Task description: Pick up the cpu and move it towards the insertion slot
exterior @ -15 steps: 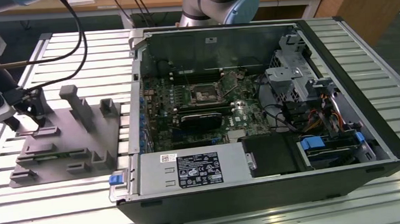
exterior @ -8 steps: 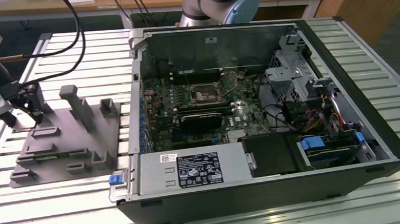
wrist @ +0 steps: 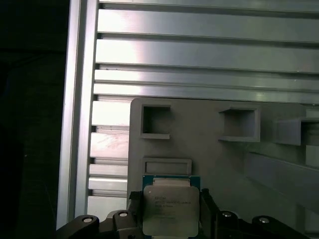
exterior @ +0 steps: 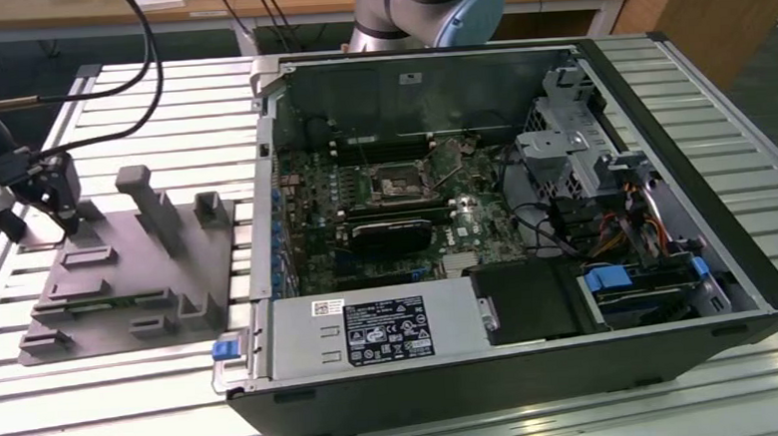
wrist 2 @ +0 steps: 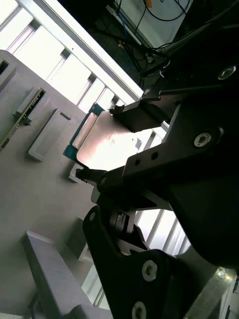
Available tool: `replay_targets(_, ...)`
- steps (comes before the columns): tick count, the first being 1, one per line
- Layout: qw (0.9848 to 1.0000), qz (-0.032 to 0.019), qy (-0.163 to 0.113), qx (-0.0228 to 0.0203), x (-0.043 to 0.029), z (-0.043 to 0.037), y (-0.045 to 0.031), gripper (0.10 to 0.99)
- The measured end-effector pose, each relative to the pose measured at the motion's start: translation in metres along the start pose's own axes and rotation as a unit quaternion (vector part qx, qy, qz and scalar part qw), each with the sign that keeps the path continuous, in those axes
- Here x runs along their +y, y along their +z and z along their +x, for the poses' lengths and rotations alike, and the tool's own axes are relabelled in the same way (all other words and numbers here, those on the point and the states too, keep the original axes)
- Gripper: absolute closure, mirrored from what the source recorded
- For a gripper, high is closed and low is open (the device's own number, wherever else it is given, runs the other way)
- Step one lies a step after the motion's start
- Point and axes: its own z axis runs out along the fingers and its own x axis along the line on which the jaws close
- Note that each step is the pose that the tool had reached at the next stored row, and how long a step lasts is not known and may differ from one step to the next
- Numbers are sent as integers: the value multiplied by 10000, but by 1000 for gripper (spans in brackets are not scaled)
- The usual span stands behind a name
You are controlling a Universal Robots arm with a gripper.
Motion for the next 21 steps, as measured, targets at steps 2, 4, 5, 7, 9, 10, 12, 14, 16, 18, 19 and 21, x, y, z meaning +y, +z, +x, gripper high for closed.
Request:
replay_targets(2,10000,0,0,0,2,0,-28,541)
replay_targets(4,10000,0,0,0,4,0,-59,541)
replay_targets(5,10000,0,0,0,5,0,-77,541)
replay_targets(7,10000,0,0,0,10,0,-110,541)
replay_targets(9,10000,0,0,0,13,-1,-145,541)
replay_targets(10,10000,0,0,0,16,-1,-160,541)
replay_targets(12,10000,1,0,0,18,-1,-190,541)
replay_targets(14,10000,1,-1,0,21,-1,-213,541)
replay_targets(16,10000,2,0,0,24,-1,-233,541)
replay_targets(18,10000,3,0,0,27,-1,-253,541)
replay_targets(19,10000,3,0,0,29,-1,-262,541)
replay_targets(21,10000,6,0,-1,38,-1,-277,541)
